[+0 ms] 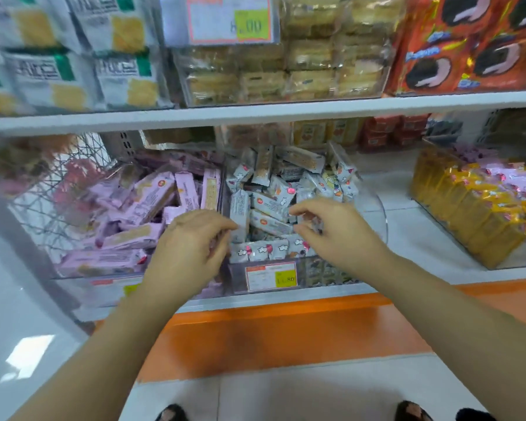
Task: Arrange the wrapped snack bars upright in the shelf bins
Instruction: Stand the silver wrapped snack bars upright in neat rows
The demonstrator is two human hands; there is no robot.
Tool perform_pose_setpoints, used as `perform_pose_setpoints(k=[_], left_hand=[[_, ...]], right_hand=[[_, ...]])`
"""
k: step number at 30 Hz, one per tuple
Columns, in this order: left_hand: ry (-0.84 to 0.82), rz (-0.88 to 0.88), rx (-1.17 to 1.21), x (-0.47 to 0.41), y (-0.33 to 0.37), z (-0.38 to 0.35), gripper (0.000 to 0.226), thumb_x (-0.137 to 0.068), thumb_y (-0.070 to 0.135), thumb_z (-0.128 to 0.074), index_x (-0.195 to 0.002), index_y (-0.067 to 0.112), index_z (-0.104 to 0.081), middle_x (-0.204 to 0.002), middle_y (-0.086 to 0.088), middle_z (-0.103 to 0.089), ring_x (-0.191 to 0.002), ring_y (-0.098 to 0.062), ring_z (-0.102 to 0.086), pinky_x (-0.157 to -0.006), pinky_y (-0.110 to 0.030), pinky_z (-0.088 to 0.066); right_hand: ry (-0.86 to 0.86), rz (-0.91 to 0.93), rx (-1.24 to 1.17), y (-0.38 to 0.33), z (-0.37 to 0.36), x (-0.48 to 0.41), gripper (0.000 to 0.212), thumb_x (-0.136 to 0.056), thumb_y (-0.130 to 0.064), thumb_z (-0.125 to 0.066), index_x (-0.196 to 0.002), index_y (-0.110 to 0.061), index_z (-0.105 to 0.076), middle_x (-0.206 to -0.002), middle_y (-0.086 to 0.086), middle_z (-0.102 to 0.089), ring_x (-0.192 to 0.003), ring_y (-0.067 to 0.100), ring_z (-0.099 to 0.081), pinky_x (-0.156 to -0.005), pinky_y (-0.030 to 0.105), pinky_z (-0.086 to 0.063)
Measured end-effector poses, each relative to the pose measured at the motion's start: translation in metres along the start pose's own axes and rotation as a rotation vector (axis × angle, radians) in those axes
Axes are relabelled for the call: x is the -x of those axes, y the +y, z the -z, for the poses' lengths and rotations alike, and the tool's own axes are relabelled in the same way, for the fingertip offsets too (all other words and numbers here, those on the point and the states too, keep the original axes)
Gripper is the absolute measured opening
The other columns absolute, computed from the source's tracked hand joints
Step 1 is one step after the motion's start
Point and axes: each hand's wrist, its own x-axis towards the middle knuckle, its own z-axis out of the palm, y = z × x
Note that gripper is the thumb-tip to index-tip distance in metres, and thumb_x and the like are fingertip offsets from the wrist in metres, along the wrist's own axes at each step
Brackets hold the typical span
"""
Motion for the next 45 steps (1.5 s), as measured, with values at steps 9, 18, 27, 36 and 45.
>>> perform_pose_setpoints(k=[9,18,27,36,45], left_hand=[[-0.042,-0.068,0.039,0.003,-0.013,0.007,0.029,-0.087,0.025,-0.045,-0.102,0.020,-0.069,-0.100,0.006,-0.070,-0.095,-0.018,-0.063,-0.092,-0.033,-0.041],[0.045,0.032,0.095,-0.015,-0.011,0.010,0.020,-0.089,0.014,-0.058,-0.105,0.018,-0.069,-0.092,0.002,-0.069,-0.090,-0.022,-0.059,-0.094,-0.039,-0.037],[0.043,0.170,0.040,-0.022,-0.010,0.005,0.021,-0.093,0.024,-0.053,-0.109,0.026,-0.066,-0.109,0.007,-0.066,-0.112,-0.015,-0.053,-0.115,-0.039,-0.008],[0.030,0.136,0.003,-0.026,-0.016,0.003,0.021,-0.093,0.027,-0.052,-0.109,0.028,-0.065,-0.112,0.010,-0.065,-0.111,-0.015,-0.054,-0.115,-0.041,-0.006],[-0.005,0.131,0.007,-0.029,-0.014,0.006,0.024,-0.094,0.029,-0.048,-0.113,0.029,-0.063,-0.112,0.012,-0.063,-0.111,-0.013,-0.053,-0.116,-0.038,-0.003]], right_hand=[[-0.210,-0.147,-0.002,-0.044,-0.044,-0.075,0.056,-0.095,-0.022,-0.053,-0.144,-0.016,-0.029,-0.126,0.017,-0.057,-0.109,0.030,-0.058,-0.091,0.042,-0.048],[-0.235,-0.305,-0.268,-0.045,-0.058,-0.086,0.067,-0.089,-0.021,-0.064,-0.145,-0.016,-0.028,-0.143,0.012,-0.042,-0.107,0.022,-0.054,-0.071,0.022,-0.042],[0.406,-0.145,-0.539,-0.025,-0.010,-0.053,0.037,-0.081,-0.009,-0.058,-0.102,-0.039,-0.051,-0.103,0.001,-0.055,-0.079,0.034,-0.060,-0.069,0.050,-0.053],[0.725,-0.466,0.005,0.032,0.016,-0.078,0.024,-0.082,-0.035,-0.067,-0.100,-0.020,-0.065,-0.095,0.000,-0.067,-0.092,0.023,-0.059,-0.084,0.034,-0.041],[0.514,-0.513,0.310,0.045,0.007,-0.094,0.027,-0.087,-0.036,-0.056,-0.105,-0.019,-0.067,-0.106,0.009,-0.064,-0.108,0.030,-0.046,-0.090,0.037,-0.030]])
